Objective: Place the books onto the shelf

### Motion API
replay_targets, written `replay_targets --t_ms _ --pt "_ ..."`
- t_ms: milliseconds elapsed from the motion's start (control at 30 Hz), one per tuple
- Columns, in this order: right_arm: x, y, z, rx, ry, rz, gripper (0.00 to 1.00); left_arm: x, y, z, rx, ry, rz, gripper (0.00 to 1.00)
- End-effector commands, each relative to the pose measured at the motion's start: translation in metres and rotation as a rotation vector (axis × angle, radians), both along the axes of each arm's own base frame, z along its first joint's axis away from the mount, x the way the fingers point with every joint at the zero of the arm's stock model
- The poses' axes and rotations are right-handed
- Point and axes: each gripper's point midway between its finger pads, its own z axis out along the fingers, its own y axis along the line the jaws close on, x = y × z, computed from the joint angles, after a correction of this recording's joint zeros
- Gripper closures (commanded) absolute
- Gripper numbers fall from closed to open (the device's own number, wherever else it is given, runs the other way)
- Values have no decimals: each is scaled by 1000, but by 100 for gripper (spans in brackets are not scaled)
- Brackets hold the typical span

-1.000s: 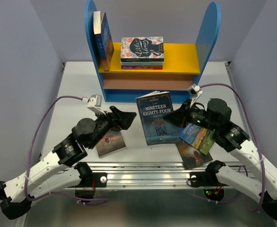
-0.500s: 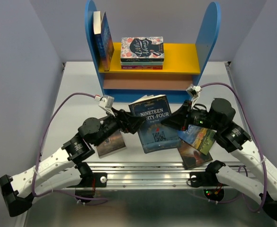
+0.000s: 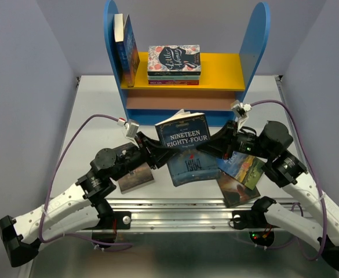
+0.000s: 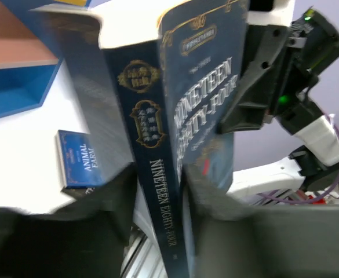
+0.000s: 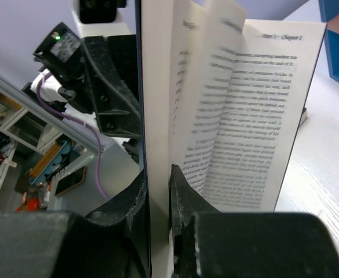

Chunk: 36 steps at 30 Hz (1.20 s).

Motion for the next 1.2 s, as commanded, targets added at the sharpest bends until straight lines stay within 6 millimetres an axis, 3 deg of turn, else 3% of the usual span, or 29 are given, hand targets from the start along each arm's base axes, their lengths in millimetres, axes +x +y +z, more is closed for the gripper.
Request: replay_targets --t_ms 0,33,67,133,267,300,333,400,433,467,500,633,800,833,900,933,967,1000,1067,1100,1167 --pt "-4 -1 47 117 -160 5 99 -13 1 25 -79 -72 -59 62" --pt "-2 -1 48 118 -163 -1 99 -15 0 25 -81 -71 -71 70" --pt "2 -1 48 118 -159 -18 99 -15 -1 24 -81 -58 -75 89" --pt "7 0 45 110 -154 -36 99 -17 -3 26 -75 -67 -89 100" --pt "30 -1 35 68 -110 -140 99 -9 1 25 -74 -75 -38 100" --pt "34 -2 30 48 -98 -158 91 -4 6 27 -79 -86 0 100" --pt "39 -1 26 34 -90 -175 61 0 9 28 -81 -88 27 100" --pt "50 -4 17 2 -57 -230 41 6 15 34 -87 -108 75 100" --pt "54 -5 13 -11 -53 -250 15 12 20 40 -89 -130 121 100" --pt "62 -7 11 -20 -44 -293 3 13 22 46 -89 -146 137 100" --pt "66 -9 6 -35 -27 -317 0 18 26 58 -98 -165 172 100" --pt "85 -23 -6 -85 3 -451 0 32 35 81 -65 -214 268 100" --pt "114 -62 -27 -125 77 -739 0 50 53 116 -22 -297 418 100" --pt "117 -69 -27 -120 84 -782 0 50 60 132 -39 -324 447 100" --pt "125 -86 -32 -130 100 -887 0 58 67 145 -15 -358 510 100" --pt "127 -90 -35 -134 107 -916 0 62 79 162 -11 -392 578 100" --pt "130 -96 -38 -142 113 -954 0 68 77 167 16 -412 599 100" --pt "132 -98 -39 -149 113 -967 0 70 90 188 7 -455 667 100" --pt "133 -98 -42 -166 109 -969 0 82 86 198 39 -476 717 100" --pt "134 -97 -44 -181 100 -964 0 82 93 218 17 -495 751 100" --pt "135 -92 -49 -201 101 -943 0 97 81 223 93 -540 782 100"
